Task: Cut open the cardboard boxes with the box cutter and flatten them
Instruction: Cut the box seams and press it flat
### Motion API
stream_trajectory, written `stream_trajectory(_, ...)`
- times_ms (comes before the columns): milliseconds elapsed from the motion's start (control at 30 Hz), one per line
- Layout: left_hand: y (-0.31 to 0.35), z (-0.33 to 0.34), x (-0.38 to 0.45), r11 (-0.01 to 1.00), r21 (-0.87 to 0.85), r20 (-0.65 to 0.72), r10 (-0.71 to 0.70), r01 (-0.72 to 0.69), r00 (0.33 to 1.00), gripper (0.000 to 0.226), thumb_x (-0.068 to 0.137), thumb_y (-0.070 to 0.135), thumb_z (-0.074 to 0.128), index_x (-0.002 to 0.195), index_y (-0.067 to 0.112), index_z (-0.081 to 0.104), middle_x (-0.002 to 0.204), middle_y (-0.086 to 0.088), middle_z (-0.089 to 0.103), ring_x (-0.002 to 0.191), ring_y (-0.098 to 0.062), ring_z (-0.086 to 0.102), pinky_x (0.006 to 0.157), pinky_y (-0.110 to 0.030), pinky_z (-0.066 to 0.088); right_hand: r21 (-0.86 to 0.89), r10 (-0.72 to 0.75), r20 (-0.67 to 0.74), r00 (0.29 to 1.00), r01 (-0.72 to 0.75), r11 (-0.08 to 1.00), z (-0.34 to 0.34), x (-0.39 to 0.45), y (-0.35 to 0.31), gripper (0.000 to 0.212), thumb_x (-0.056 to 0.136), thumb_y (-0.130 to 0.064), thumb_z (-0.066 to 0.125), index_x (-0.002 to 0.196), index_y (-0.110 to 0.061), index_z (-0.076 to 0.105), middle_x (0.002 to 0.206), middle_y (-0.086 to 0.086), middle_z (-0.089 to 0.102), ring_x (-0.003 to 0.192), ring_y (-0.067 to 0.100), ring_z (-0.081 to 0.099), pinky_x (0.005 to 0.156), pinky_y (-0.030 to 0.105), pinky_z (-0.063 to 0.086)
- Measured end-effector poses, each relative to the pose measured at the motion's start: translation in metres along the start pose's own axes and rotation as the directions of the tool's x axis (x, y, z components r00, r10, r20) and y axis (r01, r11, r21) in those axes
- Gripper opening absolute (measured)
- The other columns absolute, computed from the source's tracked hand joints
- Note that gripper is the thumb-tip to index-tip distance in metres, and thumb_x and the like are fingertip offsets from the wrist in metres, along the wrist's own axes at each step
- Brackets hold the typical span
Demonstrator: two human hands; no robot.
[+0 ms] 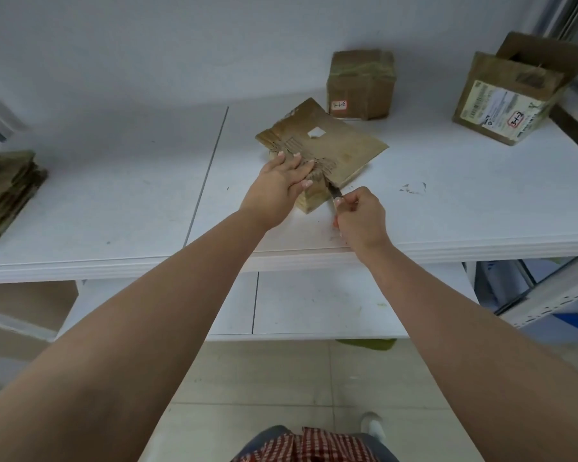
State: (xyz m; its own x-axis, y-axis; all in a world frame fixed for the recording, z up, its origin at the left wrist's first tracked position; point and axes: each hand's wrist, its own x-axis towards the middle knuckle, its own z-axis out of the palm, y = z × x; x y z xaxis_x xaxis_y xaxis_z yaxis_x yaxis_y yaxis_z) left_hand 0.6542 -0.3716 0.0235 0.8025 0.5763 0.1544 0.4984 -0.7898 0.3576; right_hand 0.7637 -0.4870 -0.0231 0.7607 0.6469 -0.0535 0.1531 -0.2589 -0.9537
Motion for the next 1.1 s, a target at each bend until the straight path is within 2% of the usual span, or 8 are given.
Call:
stream_trajectory(200,0.001,-0.003,-0.001,1.000,-0.024,0.030,-0.015,0.016,0.999,0.041,0.103,0.026,0.038,0.144,0.017,0.040,0.154,-0.008,0.029,0.147,-0.027,0.012,0.116,-0.027,0.003,0.013,-0.023,-0.043,0.999,0.023,1.000,0.010,0.003,-0.003,0.012,0.097,-0.017,0.048,0.096,-0.006,0.051,0.088,0.018,0.066,0.052,0.010,0.052,0.048,0.019,0.040)
stream_trajectory(367,0.001,-0.004,0.000,0.999,-0.043,0.030,-0.027,0.029,0.999,0.042,0.103,0.027,0.038,0.143,0.018,0.043,0.154,-0.007,0.032,0.146,-0.025,0.012,0.116,-0.030,0.006,-0.036,0.001,-0.030,1.000,-0.002,0.999,0.007,0.002,-0.003,0.015,0.097,-0.018,0.048,0.098,-0.003,0.052,0.091,0.018,0.066,0.056,0.014,0.053,0.049,0.023,0.041)
stream_trajectory(567,0.000,-0.005,0.006,0.995,-0.047,0.006,-0.084,0.085,0.996,0.041,0.097,0.037,0.049,0.136,0.024,0.053,0.148,-0.001,0.042,0.144,-0.023,0.021,0.116,-0.037,0.021,0.065,0.045,-0.012,0.999,-0.044,0.997,0.004,-0.009,-0.006,0.011,0.098,-0.018,0.047,0.092,-0.009,0.048,0.076,0.017,0.065,0.043,0.016,0.052,0.042,0.025,0.044)
stream_trajectory(667,0.006,-0.010,0.008,0.986,-0.131,-0.003,-0.107,0.106,0.994,0.034,0.098,0.032,0.050,0.129,0.023,0.060,0.143,-0.003,0.049,0.142,-0.024,0.027,0.113,-0.033,0.024,0.107,0.076,0.008,0.997,-0.077,0.991,0.000,-0.013,-0.009,0.013,0.098,-0.023,0.045,0.094,-0.012,0.049,0.066,0.011,0.065,0.044,0.022,0.059,0.052,0.033,0.055)
stream_trajectory(767,0.010,-0.021,0.010,0.967,-0.209,-0.026,-0.153,0.144,0.988,0.029,0.098,0.029,0.050,0.115,0.014,0.069,0.118,-0.005,0.065,0.118,-0.020,0.052,0.099,-0.027,0.036,0.095,0.067,0.015,0.998,-0.068,0.993,-0.003,-0.013,-0.013,0.017,0.098,-0.029,0.046,0.098,-0.012,0.051,0.064,0.006,0.065,0.042,0.021,0.058,0.052,0.033,0.053)
stream_trajectory(867,0.009,-0.032,0.016,0.952,-0.243,-0.031,-0.197,0.184,0.980,0.029,0.098,0.033,0.051,0.097,0.012,0.072,0.089,-0.009,0.065,0.085,-0.021,0.057,0.084,-0.038,0.047,0.114,0.032,0.008,0.999,-0.032,0.993,-0.003,-0.013,-0.019,0.017,0.097,-0.028,0.047,0.097,-0.012,0.052,0.059,0.005,0.063,0.034,0.017,0.049,0.045,0.026,0.043)
stream_trajectory(1000,0.008,-0.033,0.020,0.945,-0.260,-0.022,-0.210,0.197,0.978,0.031,0.098,0.033,0.051,0.094,0.009,0.071,0.076,-0.014,0.059,0.073,-0.024,0.052,0.067,-0.031,0.040,0.147,0.007,0.025,1.000,-0.010,0.989,0.002,-0.011,-0.030,0.018,0.097,-0.027,0.048,0.095,-0.011,0.053,0.057,0.006,0.062,0.032,0.016,0.048,0.044,0.025,0.044)
stream_trajectory(1100,0.007,-0.033,0.020,0.945,-0.258,-0.012,-0.210,0.200,0.978,0.027,0.098,0.033,0.051,0.086,0.014,0.066,0.073,-0.012,0.055,0.068,-0.020,0.047,0.064,-0.029,0.036,0.126,0.010,0.041,0.999,-0.015,0.992,0.005,-0.010,-0.034,0.017,0.097,-0.027,0.047,0.094,-0.011,0.053,0.057,0.004,0.062,0.031,0.015,0.048,0.044,0.024,0.044)
